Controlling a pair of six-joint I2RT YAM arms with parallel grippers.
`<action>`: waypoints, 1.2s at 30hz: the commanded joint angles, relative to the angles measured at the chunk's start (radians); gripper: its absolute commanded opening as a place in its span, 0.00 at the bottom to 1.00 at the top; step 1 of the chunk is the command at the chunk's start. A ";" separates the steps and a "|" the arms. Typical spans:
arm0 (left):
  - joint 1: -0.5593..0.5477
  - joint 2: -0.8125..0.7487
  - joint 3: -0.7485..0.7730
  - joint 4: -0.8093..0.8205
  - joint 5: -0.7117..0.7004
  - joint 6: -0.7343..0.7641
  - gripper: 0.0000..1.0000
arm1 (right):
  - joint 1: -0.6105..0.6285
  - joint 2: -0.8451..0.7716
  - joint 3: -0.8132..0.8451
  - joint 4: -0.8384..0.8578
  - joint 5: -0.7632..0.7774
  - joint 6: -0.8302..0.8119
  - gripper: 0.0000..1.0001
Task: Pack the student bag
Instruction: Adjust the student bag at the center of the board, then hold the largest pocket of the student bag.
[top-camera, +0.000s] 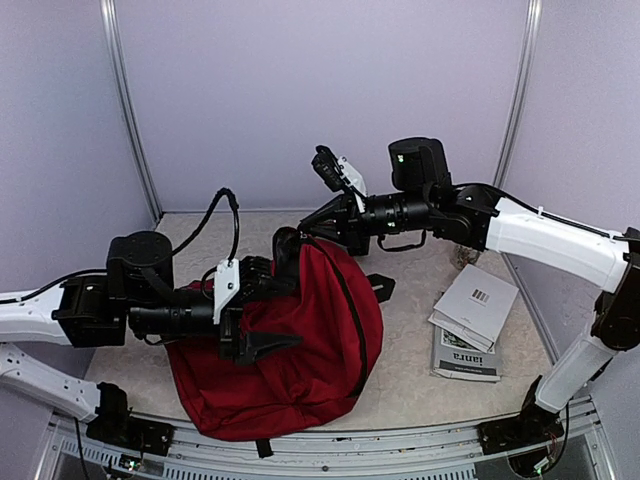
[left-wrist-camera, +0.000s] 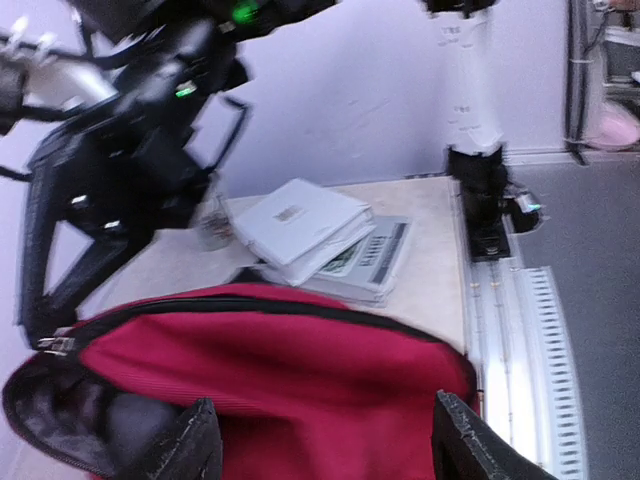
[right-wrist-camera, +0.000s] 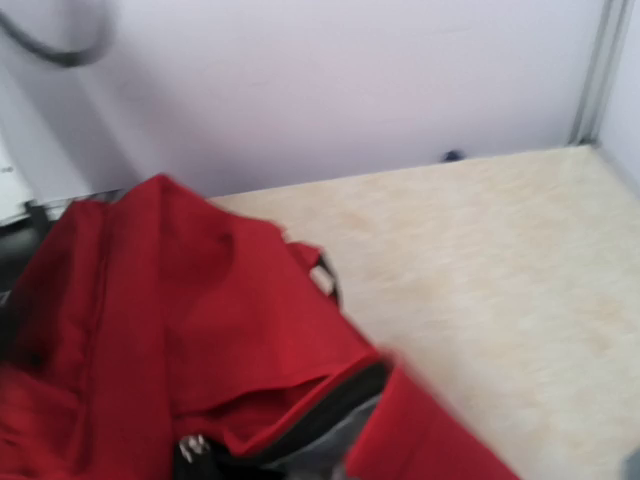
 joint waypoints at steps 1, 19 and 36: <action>-0.062 -0.066 0.035 -0.068 0.082 -0.007 0.77 | -0.035 -0.046 -0.032 0.163 -0.056 -0.081 0.00; 0.414 0.141 0.181 -0.136 0.014 -0.194 0.62 | -0.033 -0.054 -0.001 0.108 -0.136 -0.122 0.00; 0.426 0.277 0.163 -0.018 -0.037 -0.128 0.46 | -0.033 -0.050 -0.033 0.125 -0.144 -0.098 0.00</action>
